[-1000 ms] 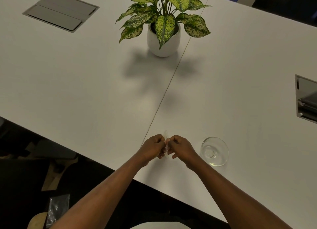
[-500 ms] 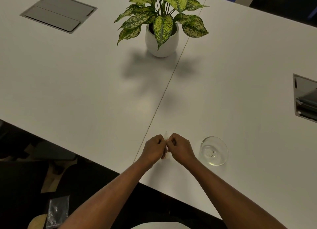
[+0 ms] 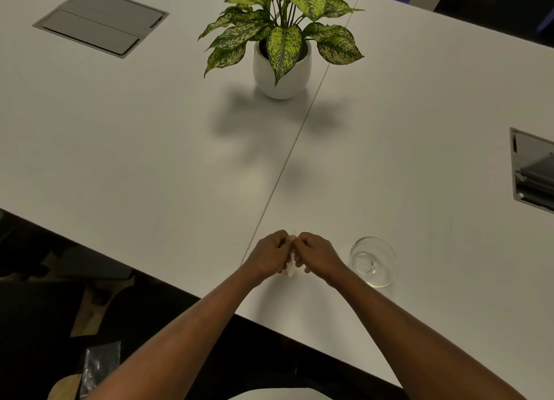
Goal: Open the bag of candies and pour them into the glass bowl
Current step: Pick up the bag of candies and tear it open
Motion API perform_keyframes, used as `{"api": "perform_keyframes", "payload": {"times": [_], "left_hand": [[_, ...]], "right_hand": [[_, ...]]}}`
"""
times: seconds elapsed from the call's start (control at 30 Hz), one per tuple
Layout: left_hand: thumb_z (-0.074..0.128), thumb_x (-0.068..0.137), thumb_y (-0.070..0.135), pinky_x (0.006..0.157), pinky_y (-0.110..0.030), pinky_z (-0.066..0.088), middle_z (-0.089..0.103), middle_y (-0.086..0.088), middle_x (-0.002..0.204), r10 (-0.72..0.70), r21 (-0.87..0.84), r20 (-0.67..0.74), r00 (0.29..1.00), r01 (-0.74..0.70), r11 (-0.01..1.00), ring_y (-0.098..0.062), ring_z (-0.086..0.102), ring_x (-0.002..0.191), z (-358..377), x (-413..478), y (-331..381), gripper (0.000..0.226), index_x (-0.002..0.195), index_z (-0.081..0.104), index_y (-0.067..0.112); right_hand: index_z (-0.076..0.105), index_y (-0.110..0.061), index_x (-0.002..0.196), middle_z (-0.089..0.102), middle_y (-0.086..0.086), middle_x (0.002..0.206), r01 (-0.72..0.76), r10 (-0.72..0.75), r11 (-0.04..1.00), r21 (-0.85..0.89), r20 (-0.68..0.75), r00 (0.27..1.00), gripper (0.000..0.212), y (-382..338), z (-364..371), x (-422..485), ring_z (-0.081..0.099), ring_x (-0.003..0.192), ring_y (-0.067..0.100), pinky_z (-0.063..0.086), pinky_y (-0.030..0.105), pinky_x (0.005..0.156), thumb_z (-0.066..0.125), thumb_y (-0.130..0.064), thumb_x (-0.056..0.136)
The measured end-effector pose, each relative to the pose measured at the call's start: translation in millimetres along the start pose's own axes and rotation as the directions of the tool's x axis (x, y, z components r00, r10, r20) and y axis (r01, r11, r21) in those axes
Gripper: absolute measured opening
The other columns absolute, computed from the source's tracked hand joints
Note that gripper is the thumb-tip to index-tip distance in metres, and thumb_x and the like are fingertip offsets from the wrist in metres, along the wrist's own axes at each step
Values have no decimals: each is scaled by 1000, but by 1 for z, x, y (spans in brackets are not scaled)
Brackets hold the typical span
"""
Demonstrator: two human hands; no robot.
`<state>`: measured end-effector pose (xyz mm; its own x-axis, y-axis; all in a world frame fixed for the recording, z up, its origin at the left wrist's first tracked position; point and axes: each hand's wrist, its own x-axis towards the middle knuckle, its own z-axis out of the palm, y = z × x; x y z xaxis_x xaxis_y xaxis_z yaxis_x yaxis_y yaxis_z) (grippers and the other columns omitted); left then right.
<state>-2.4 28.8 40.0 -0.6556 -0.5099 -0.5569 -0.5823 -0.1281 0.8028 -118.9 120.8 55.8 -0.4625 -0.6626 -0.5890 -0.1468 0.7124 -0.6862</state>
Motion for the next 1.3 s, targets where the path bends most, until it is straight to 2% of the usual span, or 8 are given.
{"api": "perform_keyframes", "payload": {"times": [0.13,0.23,0.4,0.67,0.87,0.97,1.1,1.3], "left_hand": [[47,101,28,53,-27,49,67,-6,74,-2,23,-2,1000,2,1000,-16,61,58,-2,2,4,25,84,54,11],[49,101,26,53,-29,49,67,-6,75,-21,7,14,1000,21,1000,-18,61,59,-4,4,3,20,88,53,10],[56,99,21,54,-32,52,69,-8,71,-11,50,64,998,8,999,-18,63,54,-11,7,8,19,90,58,5],[58,95,16,51,-29,50,69,-10,72,-7,176,25,1000,2,984,-19,60,54,-11,6,16,17,88,60,0],[53,89,10,59,-33,42,61,-11,75,32,191,-70,997,-18,981,-19,50,62,-3,1,19,12,81,56,2],[55,88,10,53,-23,35,53,-1,66,68,243,-135,989,-34,969,-11,43,56,0,2,19,15,74,52,9],[57,87,12,51,-24,32,48,1,61,81,251,-203,976,-28,968,-11,40,55,4,2,18,19,71,48,10],[53,89,20,49,-29,30,46,4,57,103,285,-307,946,-12,958,-16,40,53,11,-2,15,27,66,40,15]], "right_hand": [[62,-6,95,74,14,86,54,-55,997,-53,-18,998,31,0,0,2,73,82,29,53,34,63,44,-31,104],[61,-8,97,74,12,84,94,-93,991,-93,16,996,26,0,-3,2,70,77,25,51,34,65,42,-24,103],[59,-7,91,72,11,81,175,-168,956,-237,51,984,25,2,-7,2,68,78,28,54,45,76,43,-21,103],[64,-10,91,73,9,82,148,-161,916,-373,-2,987,25,-1,-7,2,68,81,29,56,46,76,45,-24,100],[60,-13,84,63,0,72,107,-161,877,-468,-75,984,25,-2,-1,1,63,75,26,40,33,60,44,-27,98],[60,-16,85,58,-6,71,82,-158,858,-506,-108,982,26,-3,1,3,58,72,22,34,29,57,43,-29,99],[58,-19,83,58,-7,71,75,-165,842,-534,-123,979,27,-2,3,3,56,71,20,28,26,51,41,-30,100],[59,-14,85,59,-4,73,50,-155,845,-533,-154,976,27,-3,7,2,56,70,22,35,30,58,40,-27,99]]}}
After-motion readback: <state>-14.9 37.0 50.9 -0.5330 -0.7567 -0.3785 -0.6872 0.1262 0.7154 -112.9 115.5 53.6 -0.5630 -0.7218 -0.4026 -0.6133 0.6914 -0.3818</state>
